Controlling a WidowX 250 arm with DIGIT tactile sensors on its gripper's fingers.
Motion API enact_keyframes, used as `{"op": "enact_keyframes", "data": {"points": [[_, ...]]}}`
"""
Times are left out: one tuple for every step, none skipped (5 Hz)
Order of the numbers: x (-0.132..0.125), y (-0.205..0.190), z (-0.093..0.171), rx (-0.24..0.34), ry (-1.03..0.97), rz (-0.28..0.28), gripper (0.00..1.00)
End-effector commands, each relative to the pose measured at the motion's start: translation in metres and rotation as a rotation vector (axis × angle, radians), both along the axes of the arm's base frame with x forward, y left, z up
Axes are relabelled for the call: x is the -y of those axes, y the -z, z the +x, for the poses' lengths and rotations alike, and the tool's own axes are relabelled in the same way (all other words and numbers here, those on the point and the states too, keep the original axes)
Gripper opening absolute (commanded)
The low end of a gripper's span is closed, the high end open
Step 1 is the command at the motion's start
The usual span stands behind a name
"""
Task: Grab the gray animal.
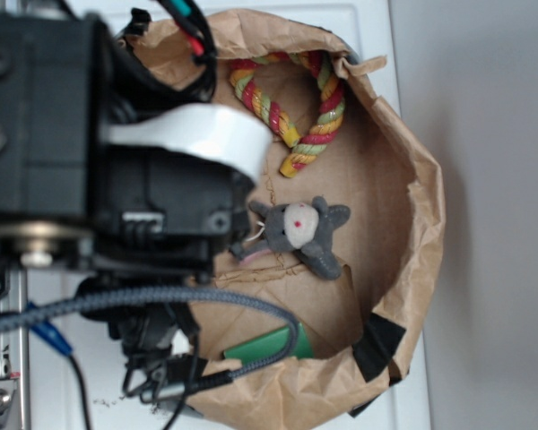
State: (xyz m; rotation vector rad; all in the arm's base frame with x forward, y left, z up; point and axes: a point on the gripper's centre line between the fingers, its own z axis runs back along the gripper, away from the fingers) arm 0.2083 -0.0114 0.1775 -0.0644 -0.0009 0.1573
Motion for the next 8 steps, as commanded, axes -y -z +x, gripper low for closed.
{"op": "enact_keyframes", "data": {"points": [[0.001,-0.013,0.005,0.055,0.003,0.0,1.0],[-0.001,0.026,0.029,0.156,-0.092,0.039,1.0],[0.008,0.057,0.071,0.229,-0.137,0.027,1.0],[0.006,0.091,0.096,0.263,-0.116,0.019,1.0],[-0.003,0.115,0.106,0.254,-0.108,0.069,1.0],[-0.006,0.144,0.12,0.231,-0.096,0.166,1.0],[-0.012,0.139,0.119,0.21,-0.098,0.155,0.0],[-0.011,0.119,0.115,0.207,-0.073,0.104,0.0]]}}
